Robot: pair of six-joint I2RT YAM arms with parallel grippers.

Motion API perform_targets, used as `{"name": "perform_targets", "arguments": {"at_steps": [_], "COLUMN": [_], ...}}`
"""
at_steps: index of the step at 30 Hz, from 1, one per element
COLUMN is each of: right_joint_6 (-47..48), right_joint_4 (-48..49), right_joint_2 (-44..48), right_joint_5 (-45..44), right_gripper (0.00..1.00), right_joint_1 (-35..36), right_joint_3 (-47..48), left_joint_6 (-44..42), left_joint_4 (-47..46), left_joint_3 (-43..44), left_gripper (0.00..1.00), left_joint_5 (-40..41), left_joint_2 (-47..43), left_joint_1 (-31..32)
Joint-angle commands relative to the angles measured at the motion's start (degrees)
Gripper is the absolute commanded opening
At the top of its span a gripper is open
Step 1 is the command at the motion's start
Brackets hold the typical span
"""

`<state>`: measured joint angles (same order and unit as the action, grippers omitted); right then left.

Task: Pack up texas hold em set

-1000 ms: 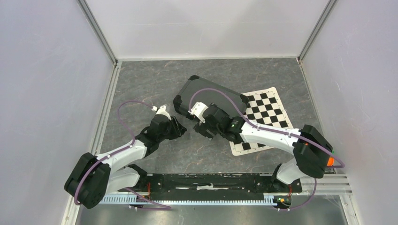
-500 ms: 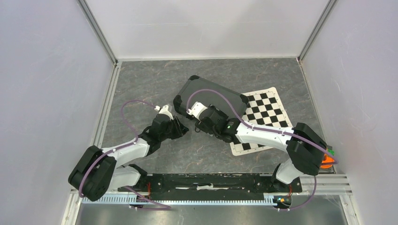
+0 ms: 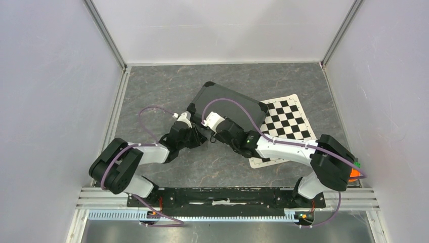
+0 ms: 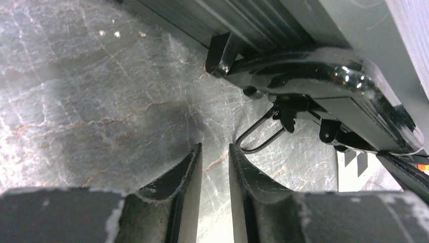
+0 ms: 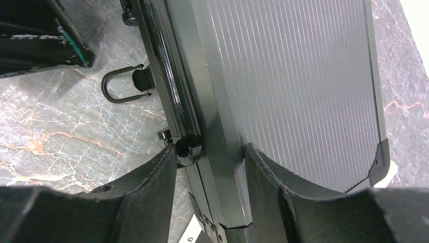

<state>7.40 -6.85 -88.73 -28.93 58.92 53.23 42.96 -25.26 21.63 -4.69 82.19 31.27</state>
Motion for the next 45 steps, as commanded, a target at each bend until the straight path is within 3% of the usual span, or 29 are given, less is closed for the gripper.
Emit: {"name": "perform_targets", "arguments": {"at_steps": [1,6,12,23,28,35,45], "right_joint_6": [-2.91,-3.22,-3.62,-3.80,-3.81,-3.88,-4.15], "right_joint_4": [1.77,3.34,4.04,4.72,4.90,4.87,4.21], "right_joint_2": [-0.20,0.06,0.19,0.16,0.11,0.61,1.91], "right_joint_5": [2.69,3.17,4.00,4.95,5.10,5.59,6.20], "right_gripper": [0.48,0.47,0.46,0.45,0.44,0.43,0.43], "right_joint_1": [-0.73,-0.73,-0.73,-0.73,-0.84,-0.98,-1.00], "right_joint_3": [-2.72,-4.05,-5.02,-5.49,-5.77,-5.77,-6.19], "left_joint_6": [-3.68,-4.80,-4.96,-3.45,-2.66,-2.15,-2.09], "left_joint_4": [-2.64,-2.78,-4.84,-10.60,-11.27,-7.90,-2.90], "left_joint_3": [2.88,4.16,6.24,6.40,7.21,7.35,10.20], "left_gripper": [0.31,0.25,0.02,0.02,0.02,0.02,0.02], "left_joint_5": [1.97,7.05,5.35,0.50,-5.95,-13.37,-14.83], "left_joint_2": [3.48,6.18,10.58,15.37,16.53,9.56,6.63], "left_joint_1": [0.86,2.11,2.97,2.95,2.94,2.93,2.97]}}
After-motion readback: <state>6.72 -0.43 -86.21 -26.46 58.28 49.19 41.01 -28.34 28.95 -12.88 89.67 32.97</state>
